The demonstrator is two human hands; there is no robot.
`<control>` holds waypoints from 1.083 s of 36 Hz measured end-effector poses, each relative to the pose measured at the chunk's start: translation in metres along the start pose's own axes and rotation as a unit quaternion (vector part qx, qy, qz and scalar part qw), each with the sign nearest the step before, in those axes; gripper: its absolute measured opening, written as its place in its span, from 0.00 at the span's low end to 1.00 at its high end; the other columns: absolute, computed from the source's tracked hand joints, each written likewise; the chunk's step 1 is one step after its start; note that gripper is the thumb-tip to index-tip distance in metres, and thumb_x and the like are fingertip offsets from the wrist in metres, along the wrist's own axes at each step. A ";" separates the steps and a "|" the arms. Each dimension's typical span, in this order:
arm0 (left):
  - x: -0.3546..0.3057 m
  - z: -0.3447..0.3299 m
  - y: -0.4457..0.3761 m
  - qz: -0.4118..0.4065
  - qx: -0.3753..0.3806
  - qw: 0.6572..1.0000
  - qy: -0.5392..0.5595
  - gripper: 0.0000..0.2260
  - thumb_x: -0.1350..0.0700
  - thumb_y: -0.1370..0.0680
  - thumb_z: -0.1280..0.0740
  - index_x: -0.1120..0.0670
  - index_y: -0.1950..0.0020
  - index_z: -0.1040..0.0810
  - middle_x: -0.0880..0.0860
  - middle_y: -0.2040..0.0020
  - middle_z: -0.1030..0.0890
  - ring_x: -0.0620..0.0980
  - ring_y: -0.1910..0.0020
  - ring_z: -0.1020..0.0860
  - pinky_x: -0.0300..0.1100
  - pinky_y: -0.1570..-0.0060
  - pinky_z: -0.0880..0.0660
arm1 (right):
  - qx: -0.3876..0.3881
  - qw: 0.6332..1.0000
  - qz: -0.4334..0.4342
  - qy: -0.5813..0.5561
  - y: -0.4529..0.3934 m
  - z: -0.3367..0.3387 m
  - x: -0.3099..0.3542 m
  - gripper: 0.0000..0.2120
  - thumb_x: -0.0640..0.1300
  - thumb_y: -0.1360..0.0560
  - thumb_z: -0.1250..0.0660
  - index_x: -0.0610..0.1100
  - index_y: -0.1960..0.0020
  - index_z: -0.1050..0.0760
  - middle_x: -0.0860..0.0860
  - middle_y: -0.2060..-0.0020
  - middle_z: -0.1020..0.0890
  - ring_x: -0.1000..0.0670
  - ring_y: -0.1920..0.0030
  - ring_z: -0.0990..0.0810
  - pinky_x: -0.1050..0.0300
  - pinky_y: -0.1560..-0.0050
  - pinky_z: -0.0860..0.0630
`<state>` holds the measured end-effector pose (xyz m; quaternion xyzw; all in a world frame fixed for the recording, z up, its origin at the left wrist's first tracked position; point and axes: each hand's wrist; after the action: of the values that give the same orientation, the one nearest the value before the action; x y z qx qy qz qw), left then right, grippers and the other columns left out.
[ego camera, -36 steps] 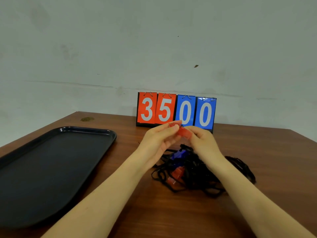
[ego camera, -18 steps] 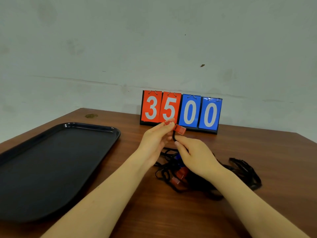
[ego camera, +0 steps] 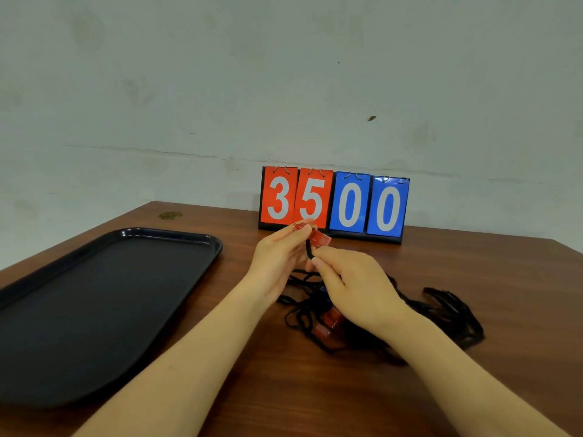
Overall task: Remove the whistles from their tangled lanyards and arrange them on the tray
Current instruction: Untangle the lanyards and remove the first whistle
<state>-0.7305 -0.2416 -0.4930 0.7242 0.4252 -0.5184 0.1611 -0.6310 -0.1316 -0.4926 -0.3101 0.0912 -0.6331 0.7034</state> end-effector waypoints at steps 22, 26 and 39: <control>-0.001 -0.016 0.004 0.060 0.116 0.989 0.064 0.10 0.59 0.27 0.33 0.56 0.47 0.16 0.55 0.48 0.16 0.49 0.47 0.18 0.36 0.53 0.22 | -0.139 0.931 -0.188 -0.280 -0.009 0.023 -0.030 0.10 0.48 0.23 0.34 0.45 0.58 0.17 0.54 0.65 0.16 0.60 0.62 0.20 0.66 0.58 0.26; 0.001 -0.016 0.002 0.070 0.111 0.981 0.145 0.10 0.59 0.28 0.32 0.56 0.49 0.14 0.57 0.47 0.17 0.49 0.47 0.19 0.35 0.55 0.21 | -0.076 0.931 -0.185 -0.306 -0.009 0.017 -0.027 0.10 0.48 0.21 0.36 0.54 0.60 0.21 0.63 0.74 0.22 0.65 0.71 0.25 0.66 0.62 0.33; 0.012 -0.008 0.001 0.013 0.030 0.999 0.002 0.13 0.54 0.21 0.35 0.53 0.38 0.20 0.50 0.53 0.17 0.41 0.61 0.22 0.36 0.57 0.25 | 0.011 0.993 -0.080 -0.091 -0.005 -0.009 -0.028 0.12 0.44 0.19 0.40 0.51 0.40 0.22 0.62 0.52 0.20 0.65 0.53 0.23 0.75 0.51 0.32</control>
<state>-0.7237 -0.2317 -0.5002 0.7354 0.4003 -0.5272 0.1451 -0.6448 -0.1083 -0.5040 -0.3652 -0.0051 -0.6576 0.6589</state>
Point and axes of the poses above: each hand's wrist, its own y-axis away from the middle knuckle, its own z-axis out of the back of the hand, x = y × z
